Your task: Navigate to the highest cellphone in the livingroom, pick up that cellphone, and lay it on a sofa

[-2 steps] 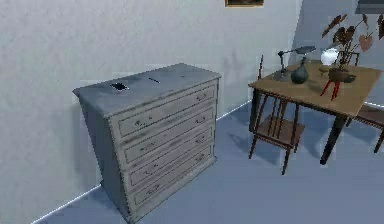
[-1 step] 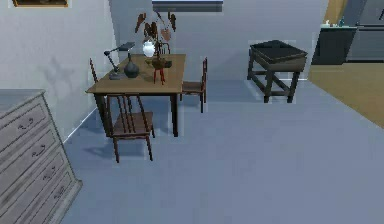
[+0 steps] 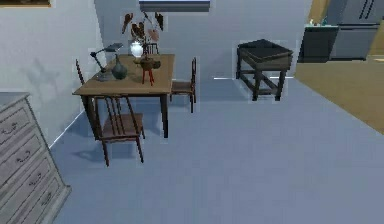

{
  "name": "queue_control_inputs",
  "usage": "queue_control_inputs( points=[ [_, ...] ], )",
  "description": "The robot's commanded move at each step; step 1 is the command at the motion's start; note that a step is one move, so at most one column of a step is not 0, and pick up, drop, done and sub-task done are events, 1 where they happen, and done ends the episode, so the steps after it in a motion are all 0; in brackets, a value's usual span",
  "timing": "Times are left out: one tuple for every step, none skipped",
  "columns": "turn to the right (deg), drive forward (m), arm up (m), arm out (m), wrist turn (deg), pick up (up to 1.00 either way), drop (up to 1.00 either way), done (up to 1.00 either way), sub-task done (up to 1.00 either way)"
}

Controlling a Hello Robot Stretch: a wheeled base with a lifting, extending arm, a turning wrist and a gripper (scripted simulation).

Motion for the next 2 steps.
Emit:
queue_control_inputs(
  points=[
    [0.0,0.05,0.00,0.00,0.0,0.00,0.00,0.00,0.00],
    [-45.0,0.00,0.00,0.00,0.0,0.00,0.00,0.00,0.00]
  ],
)
